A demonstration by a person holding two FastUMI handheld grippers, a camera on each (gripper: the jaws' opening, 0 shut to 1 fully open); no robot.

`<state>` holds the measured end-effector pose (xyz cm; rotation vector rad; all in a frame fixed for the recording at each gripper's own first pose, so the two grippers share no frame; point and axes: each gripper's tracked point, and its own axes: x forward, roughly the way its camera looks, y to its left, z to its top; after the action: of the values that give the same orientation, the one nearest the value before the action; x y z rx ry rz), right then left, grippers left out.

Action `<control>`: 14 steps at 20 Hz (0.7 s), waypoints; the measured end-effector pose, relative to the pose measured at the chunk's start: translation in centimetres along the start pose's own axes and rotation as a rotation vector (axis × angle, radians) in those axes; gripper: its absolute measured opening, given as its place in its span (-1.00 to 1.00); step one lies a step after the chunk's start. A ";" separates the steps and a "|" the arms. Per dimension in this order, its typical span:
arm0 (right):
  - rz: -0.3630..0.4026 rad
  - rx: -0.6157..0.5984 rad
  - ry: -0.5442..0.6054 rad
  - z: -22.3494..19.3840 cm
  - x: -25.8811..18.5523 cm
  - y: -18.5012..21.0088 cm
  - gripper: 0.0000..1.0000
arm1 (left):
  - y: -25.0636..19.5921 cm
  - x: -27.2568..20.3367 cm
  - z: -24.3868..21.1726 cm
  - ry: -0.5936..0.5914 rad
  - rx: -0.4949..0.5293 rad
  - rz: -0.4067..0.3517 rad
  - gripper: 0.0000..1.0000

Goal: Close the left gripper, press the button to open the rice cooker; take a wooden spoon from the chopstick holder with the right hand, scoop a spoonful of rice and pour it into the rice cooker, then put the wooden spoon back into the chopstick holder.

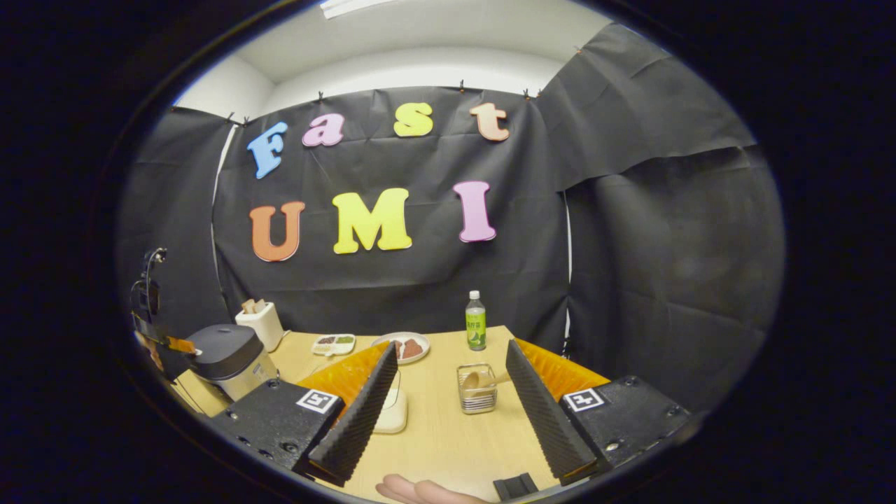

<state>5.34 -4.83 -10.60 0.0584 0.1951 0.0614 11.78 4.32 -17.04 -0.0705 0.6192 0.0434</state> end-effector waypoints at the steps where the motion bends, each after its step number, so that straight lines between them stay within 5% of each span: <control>1: 0.001 -0.006 0.006 -0.2 0.1 0.1 1.00 | 0.1 -0.1 -0.1 0.001 0.002 -0.010 -1.00; 3: 0.007 -0.008 0.011 -0.5 0.0 0.3 1.00 | 0.1 -0.7 -0.6 0.042 -0.072 -0.029 -1.00; 9: 0.017 -0.016 0.009 -0.7 -0.6 0.4 1.00 | 0.2 -0.3 0.2 -0.041 -0.075 -0.029 -0.99; 11: 0.004 -0.018 0.003 -0.7 -0.8 0.0 1.00 | -0.5 -1.0 1.0 -0.093 -0.045 -0.090 -0.99; 12: 0.001 -0.015 0.005 -0.8 -0.8 0.0 1.00 | -1.5 -1.7 1.5 -0.124 -0.041 -0.123 -0.82; 14: 0.005 -0.002 0.012 -1.2 -0.9 0.3 1.00 | -1.7 -2.9 3.3 -0.210 -0.032 -0.125 0.28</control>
<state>4.25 -4.57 -11.55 0.0562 0.2069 0.0665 11.45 2.84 -12.59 -0.1336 0.4037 -0.0598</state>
